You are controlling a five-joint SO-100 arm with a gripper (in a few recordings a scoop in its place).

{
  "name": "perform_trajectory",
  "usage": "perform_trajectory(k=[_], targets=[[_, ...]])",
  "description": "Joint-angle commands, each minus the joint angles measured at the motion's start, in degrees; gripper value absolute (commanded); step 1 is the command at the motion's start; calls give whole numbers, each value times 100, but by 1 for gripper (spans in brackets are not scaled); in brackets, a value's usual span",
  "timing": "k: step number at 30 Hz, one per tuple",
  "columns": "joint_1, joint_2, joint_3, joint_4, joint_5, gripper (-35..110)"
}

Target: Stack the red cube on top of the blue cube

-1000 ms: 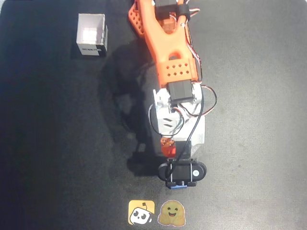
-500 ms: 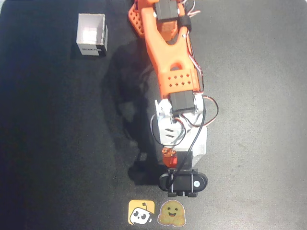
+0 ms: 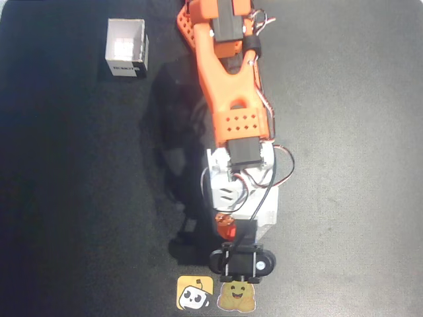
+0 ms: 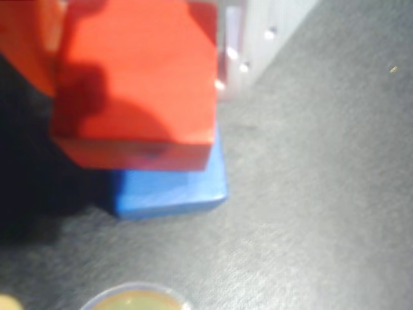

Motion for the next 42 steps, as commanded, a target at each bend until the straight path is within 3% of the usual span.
perform_trajectory(k=[1, 36, 42], targets=[[18, -9, -378, 26, 26, 0], [-114, -360, -659, 62, -35, 0], [-141, -369, -659, 26, -35, 11]])
